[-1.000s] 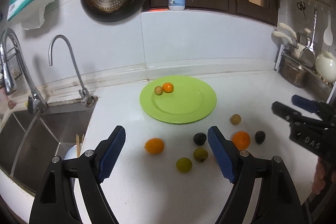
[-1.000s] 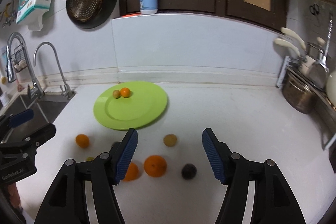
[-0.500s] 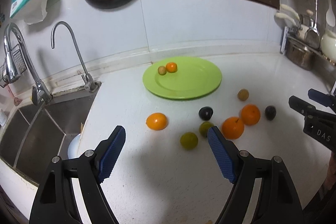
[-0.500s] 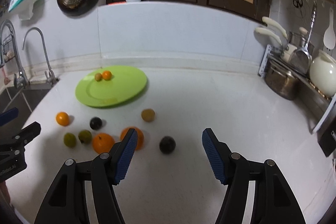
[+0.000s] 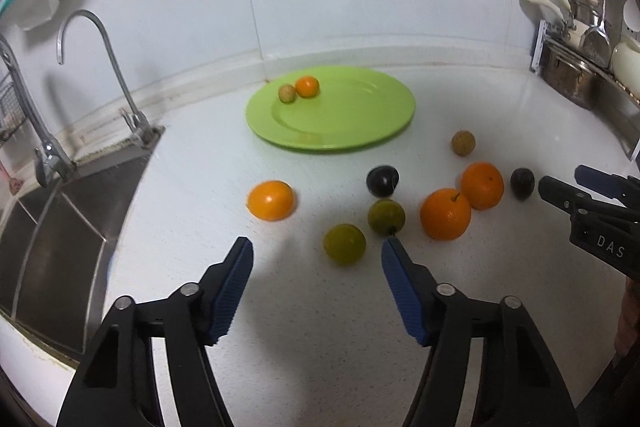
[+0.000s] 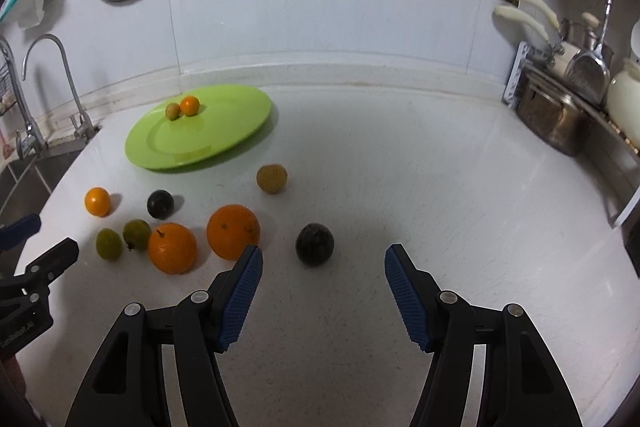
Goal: Organize fruits
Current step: 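Lift both tools off the plate and move them back toward the fruits, then grasp a yellow-green fruit with the left tool while the right tool grasps a dark plum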
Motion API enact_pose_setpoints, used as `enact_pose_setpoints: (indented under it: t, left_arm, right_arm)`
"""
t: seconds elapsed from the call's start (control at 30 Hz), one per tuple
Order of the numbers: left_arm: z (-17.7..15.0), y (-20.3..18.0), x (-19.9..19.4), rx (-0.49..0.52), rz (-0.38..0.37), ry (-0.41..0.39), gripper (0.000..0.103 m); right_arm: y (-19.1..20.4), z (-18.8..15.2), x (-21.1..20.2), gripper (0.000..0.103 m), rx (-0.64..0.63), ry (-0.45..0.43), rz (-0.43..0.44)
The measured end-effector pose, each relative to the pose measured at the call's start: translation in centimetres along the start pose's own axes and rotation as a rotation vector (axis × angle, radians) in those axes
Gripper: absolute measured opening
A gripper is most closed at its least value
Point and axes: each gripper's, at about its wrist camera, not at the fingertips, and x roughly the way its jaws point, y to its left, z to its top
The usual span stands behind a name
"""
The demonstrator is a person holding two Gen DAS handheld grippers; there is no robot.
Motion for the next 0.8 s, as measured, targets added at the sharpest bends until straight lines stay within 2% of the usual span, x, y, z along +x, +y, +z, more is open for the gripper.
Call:
enact_pose_setpoints:
  t: [0.17,0.47,0.8]
  left_arm:
    - [0.0,-0.1,1.2,0.000,-0.020,0.032,0.052]
    - [0.4,-0.4,3.1,0.004,-0.067,0.069,0.044]
    - [0.6,-0.5,4.2,0.006,-0.090,0.092,0.035]
  right_arm:
    - [0.0,-0.1,1.5,0.055,-0.004,0.032,0.022]
    - [-0.2,0.2,3.6,0.044,0.014,0.070,0.059]
    - [-0.1,0.4,4.9,0.037,0.008,0.084,0.077]
